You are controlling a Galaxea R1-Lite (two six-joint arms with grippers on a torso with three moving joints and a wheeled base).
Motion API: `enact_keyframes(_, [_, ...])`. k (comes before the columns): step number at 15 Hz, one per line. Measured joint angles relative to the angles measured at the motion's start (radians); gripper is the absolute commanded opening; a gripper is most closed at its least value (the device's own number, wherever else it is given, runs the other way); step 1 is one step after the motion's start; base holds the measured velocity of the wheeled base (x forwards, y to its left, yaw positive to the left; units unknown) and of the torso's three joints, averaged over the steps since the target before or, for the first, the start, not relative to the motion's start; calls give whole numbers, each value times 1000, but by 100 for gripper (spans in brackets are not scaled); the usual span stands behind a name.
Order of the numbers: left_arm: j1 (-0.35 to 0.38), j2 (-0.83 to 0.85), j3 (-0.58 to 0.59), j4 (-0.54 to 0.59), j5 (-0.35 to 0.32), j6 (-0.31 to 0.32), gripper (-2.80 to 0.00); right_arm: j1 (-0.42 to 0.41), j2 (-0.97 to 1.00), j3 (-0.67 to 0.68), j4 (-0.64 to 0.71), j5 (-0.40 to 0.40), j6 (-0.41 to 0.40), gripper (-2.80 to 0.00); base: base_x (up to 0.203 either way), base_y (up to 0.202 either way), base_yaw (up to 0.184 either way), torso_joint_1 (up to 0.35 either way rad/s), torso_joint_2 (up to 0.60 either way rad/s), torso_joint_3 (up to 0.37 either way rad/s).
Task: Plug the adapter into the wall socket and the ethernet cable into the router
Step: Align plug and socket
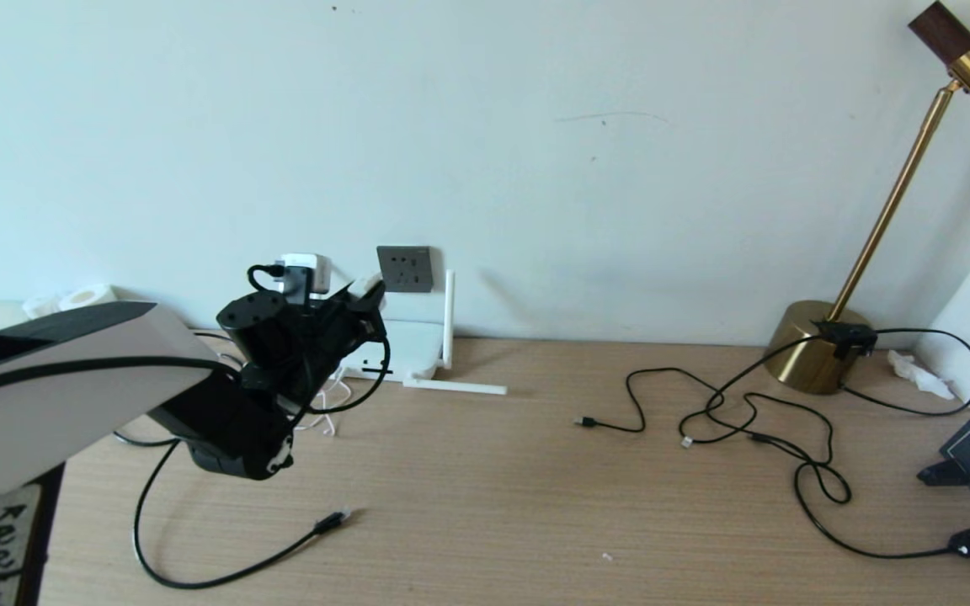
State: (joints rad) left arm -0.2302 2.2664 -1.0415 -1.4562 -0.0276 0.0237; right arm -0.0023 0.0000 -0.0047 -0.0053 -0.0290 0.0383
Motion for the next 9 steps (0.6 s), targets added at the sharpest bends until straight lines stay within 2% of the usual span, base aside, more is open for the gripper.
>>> enact_keyframes(5, [0,18,-2,-3,14,-2,-280,0,0,0,0,0,0,-280,0,0,0,0,0,0])
enact_keyframes(9, [4,66,-52,-43,19,-13,-280,0,0,0,0,0,0,-280,0,0,0,0,0,0])
